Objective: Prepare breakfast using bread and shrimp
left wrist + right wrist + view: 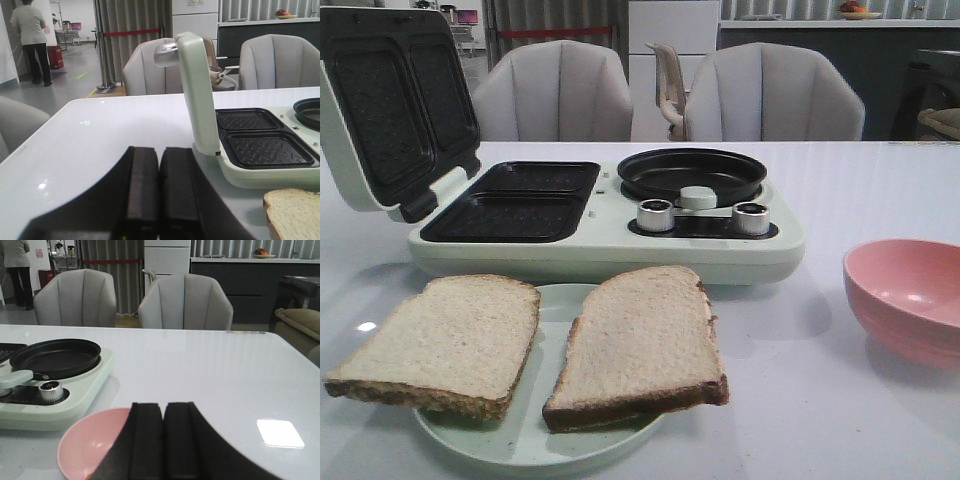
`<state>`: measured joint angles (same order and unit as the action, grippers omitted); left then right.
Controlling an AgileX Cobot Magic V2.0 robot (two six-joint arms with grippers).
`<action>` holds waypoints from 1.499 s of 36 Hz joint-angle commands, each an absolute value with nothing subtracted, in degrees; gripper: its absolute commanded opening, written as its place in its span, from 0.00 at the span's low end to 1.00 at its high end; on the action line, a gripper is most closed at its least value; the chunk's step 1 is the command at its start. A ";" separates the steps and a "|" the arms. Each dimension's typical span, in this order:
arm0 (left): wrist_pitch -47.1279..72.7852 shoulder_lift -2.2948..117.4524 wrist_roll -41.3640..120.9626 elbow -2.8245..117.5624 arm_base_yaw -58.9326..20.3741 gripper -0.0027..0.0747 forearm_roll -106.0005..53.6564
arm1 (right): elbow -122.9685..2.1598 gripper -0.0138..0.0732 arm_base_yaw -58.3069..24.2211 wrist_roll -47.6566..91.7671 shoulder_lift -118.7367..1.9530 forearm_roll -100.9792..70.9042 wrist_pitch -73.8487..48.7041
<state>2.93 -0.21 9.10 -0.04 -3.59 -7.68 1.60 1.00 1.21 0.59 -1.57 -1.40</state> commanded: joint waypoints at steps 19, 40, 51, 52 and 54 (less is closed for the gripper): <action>-2.02 -1.51 8.71 -0.51 -3.41 0.16 -7.82 | 0.59 0.20 0.92 1.57 1.87 -1.67 3.82; -3.00 -1.51 8.71 2.13 -3.54 0.16 -8.19 | -2.40 0.20 0.92 1.62 1.87 -1.67 2.41; 0.00 1.33 8.71 17.88 -3.54 0.16 -8.30 | -17.52 0.20 0.92 1.62 -1.64 -1.67 -9.47; 1.27 2.18 8.71 19.83 -3.54 0.16 -8.30 | -19.21 0.20 0.92 1.62 -2.80 -1.67 -10.85; 4.45 3.92 8.71 23.32 -3.54 0.16 -8.30 | -22.13 0.20 0.92 1.62 -5.10 -1.67 -13.31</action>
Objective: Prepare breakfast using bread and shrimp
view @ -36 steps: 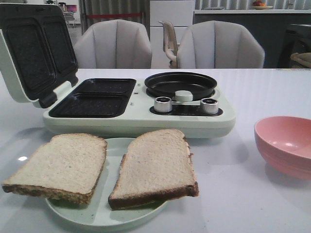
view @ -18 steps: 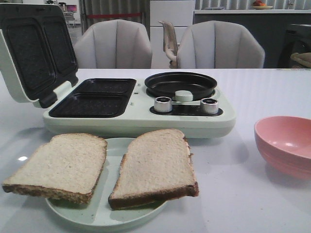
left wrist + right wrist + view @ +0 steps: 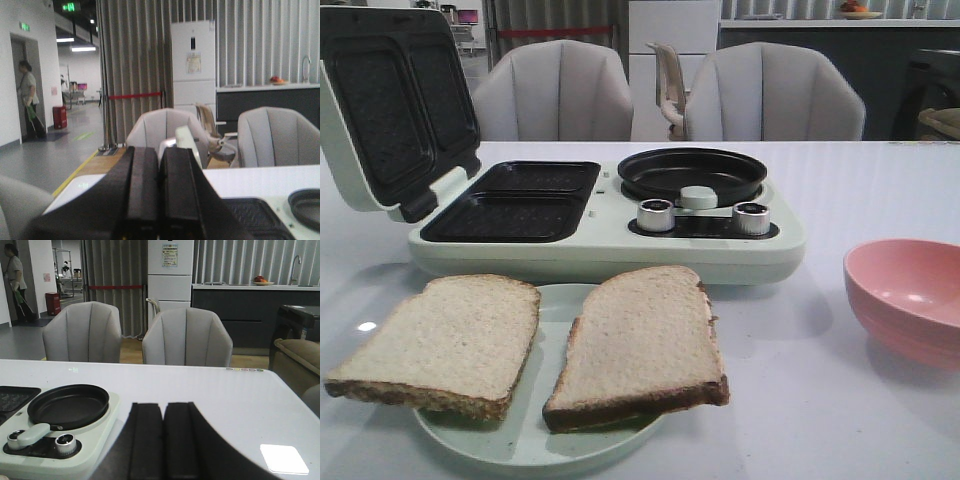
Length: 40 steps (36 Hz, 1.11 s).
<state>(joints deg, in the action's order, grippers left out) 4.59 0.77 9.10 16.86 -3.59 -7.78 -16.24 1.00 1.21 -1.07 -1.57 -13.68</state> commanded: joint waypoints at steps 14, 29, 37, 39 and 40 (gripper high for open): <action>22.42 18.42 8.71 35.50 -3.54 0.16 -8.19 | -32.20 0.20 0.92 1.62 -22.06 -1.67 -26.97; 23.51 26.38 8.71 29.74 -3.54 0.16 -8.30 | -28.92 0.20 0.92 1.62 -33.33 -1.62 -28.09; 23.64 28.64 8.71 28.99 -3.54 0.21 -8.30 | -28.92 0.27 0.92 1.62 -35.69 -1.62 -28.13; 23.64 29.10 8.71 28.99 -3.54 0.28 -8.30 | -28.92 0.36 0.92 1.62 -35.83 -1.62 -28.13; 23.64 29.36 8.71 28.99 -3.54 0.35 -8.30 | -28.92 0.40 0.92 1.62 -35.83 -1.62 -28.13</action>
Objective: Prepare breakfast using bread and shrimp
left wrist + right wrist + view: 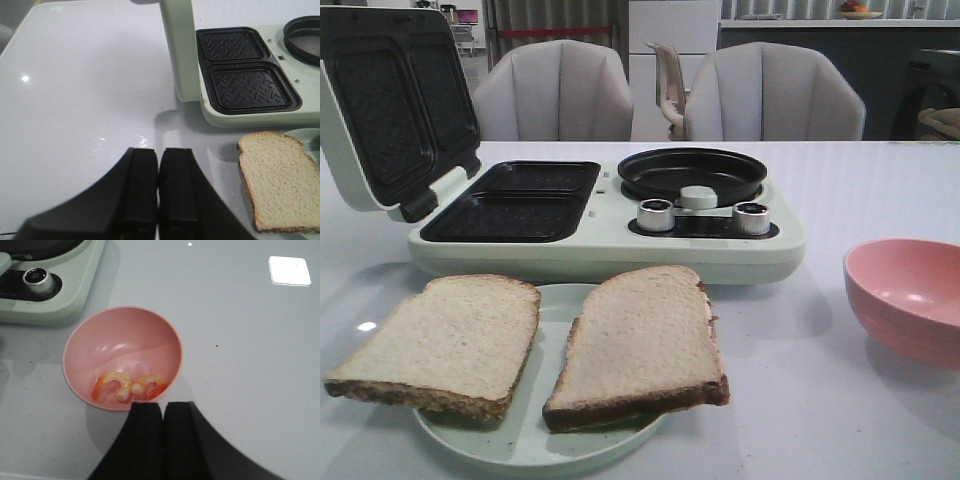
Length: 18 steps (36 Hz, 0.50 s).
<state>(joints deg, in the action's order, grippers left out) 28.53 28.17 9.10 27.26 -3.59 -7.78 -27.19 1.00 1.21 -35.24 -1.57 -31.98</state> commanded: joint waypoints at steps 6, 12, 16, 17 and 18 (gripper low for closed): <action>23.64 30.96 8.71 28.99 -3.54 0.73 -7.77 | -28.92 0.70 0.92 1.62 -35.83 -1.62 -27.58; 24.02 33.64 11.12 28.99 -4.86 0.79 -7.78 | -28.92 0.76 0.92 1.62 -35.83 -1.62 -27.83; 24.26 36.25 16.27 28.99 -12.01 0.79 -7.67 | -28.92 0.76 0.92 1.62 -35.83 -1.62 -27.83; 24.42 36.97 18.58 28.99 -14.56 0.79 -7.52 | -28.92 0.76 0.92 1.62 -35.83 -1.62 -27.83; 24.57 37.74 20.96 28.94 -17.27 0.79 -7.05 | -28.92 0.76 0.92 1.62 -35.83 -1.62 -27.83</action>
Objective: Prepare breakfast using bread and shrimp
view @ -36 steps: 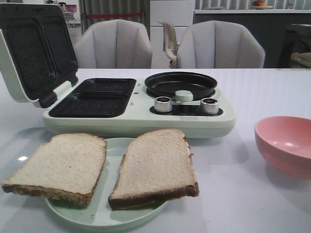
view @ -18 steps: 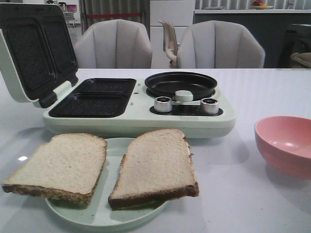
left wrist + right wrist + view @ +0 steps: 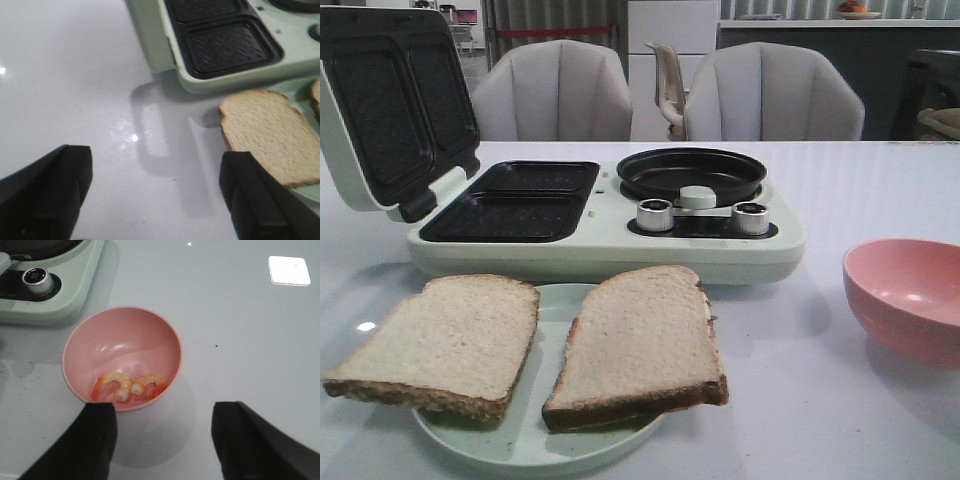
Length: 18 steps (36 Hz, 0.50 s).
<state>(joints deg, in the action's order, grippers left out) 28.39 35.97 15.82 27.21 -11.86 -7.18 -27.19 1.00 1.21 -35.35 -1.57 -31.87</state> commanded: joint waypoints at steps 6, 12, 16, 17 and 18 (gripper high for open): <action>24.62 44.23 21.94 24.60 -35.31 0.79 7.51 | -28.92 0.76 0.92 1.62 -35.83 -1.62 -27.83; 27.28 52.43 0.99 22.71 -49.64 0.79 33.59 | -28.92 0.76 0.92 1.62 -35.83 -1.62 -27.83; 32.53 60.23 -18.81 22.71 -56.53 0.79 55.74 | -28.92 0.76 0.92 1.62 -35.83 -1.62 -27.83; 32.66 62.09 -22.27 22.71 -57.50 0.79 60.32 | -28.92 0.76 0.92 1.62 -35.83 -1.62 -27.83; 32.66 63.91 -25.73 22.71 -58.40 0.79 64.26 | -28.92 0.76 0.92 1.62 -35.83 -1.62 -27.83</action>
